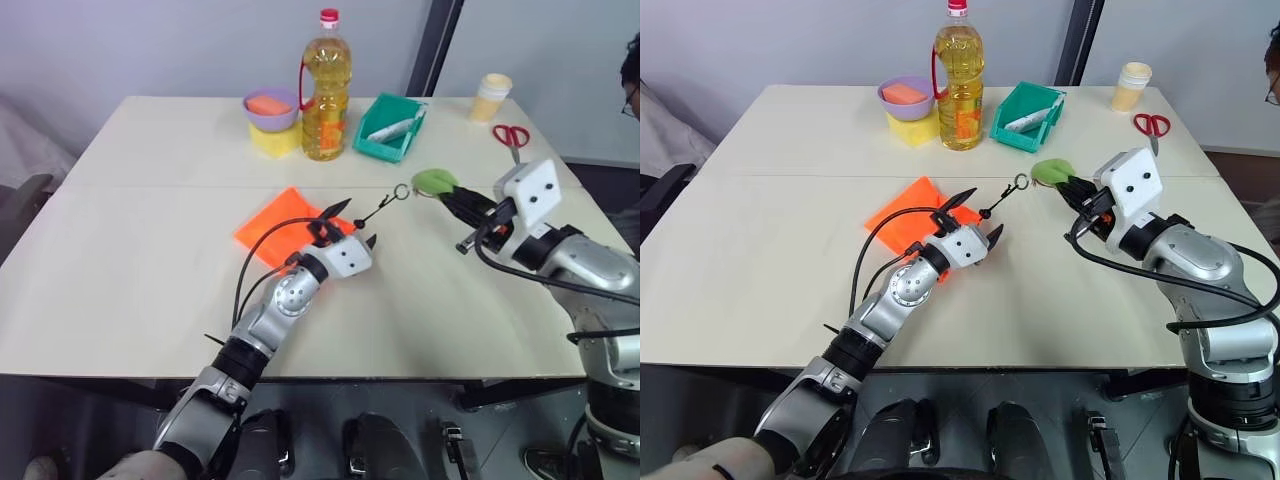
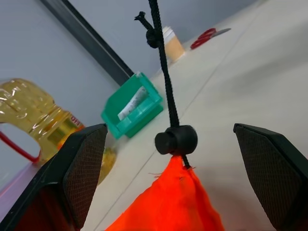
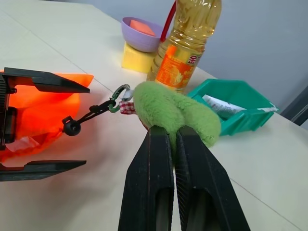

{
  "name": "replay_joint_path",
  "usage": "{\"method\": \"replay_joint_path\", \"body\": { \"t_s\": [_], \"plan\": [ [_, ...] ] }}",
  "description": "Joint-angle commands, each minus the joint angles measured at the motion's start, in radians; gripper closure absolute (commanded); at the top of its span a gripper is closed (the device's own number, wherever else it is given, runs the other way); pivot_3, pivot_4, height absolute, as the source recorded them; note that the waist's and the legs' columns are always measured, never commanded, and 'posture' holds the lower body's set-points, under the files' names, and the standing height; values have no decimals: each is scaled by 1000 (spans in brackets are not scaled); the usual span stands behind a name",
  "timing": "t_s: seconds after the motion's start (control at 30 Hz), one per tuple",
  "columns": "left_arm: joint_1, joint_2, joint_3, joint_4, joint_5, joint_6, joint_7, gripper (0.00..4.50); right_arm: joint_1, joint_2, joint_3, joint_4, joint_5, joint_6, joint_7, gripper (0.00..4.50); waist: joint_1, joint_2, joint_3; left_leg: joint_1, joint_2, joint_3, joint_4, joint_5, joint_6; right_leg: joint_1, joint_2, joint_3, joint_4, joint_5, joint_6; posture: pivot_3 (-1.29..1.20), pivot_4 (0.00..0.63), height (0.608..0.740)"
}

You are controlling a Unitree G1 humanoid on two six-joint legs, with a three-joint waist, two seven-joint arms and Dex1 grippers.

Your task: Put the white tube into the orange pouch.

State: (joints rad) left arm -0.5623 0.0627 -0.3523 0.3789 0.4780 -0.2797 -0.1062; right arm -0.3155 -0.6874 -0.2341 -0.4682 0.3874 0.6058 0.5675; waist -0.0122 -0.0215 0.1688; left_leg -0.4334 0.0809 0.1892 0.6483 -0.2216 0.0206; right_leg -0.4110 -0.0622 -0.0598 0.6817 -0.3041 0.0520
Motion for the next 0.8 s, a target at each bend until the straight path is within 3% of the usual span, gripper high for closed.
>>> {"method": "replay_joint_path", "body": {
  "t_s": [0.03, 0.27, 0.37, 0.57, 0.8],
  "plan": [
    [-14, -2, -9, -11, -9, -34, 12, 0, -8, -8, -18, -36, 9, -8, -7, 4467, 0, 0, 0, 0, 0, 0, 0, 0, 0, 0, 0, 0, 0, 0, 0, 0, 150, 727],
    [-17, -3, -12, 2, -19, -36, 3, 0, -9, -7, -12, -31, 6, -15, -5, 4467, -1, 0, 0, 0, 0, 0, 0, 0, 0, 0, 0, 0, 0, 0, 0, 0, 150, 727],
    [-13, -4, -10, 6, -30, -33, -4, 1222, -4, -7, -9, -33, 4, -17, -4, 4500, -1, 0, 0, 0, 0, 0, 0, 0, 0, 0, 0, 0, 0, 0, 0, 0, 150, 727],
    [-15, -2, -12, 11, -35, -39, 0, 4226, 5, -6, -1, -38, 3, -16, -2, 4500, -1, 0, 0, 0, 0, 0, 0, 0, 0, 0, 0, 0, 0, 0, 0, 0, 150, 727],
    [-19, 8, -6, 11, -23, -19, 14, 4267, 5, -9, 6, -43, 7, -14, -2, 4500, -1, 0, 0, 0, 0, 0, 0, 0, 0, 0, 0, 0, 0, 0, 0, 0, 150, 727]
  ]
}}
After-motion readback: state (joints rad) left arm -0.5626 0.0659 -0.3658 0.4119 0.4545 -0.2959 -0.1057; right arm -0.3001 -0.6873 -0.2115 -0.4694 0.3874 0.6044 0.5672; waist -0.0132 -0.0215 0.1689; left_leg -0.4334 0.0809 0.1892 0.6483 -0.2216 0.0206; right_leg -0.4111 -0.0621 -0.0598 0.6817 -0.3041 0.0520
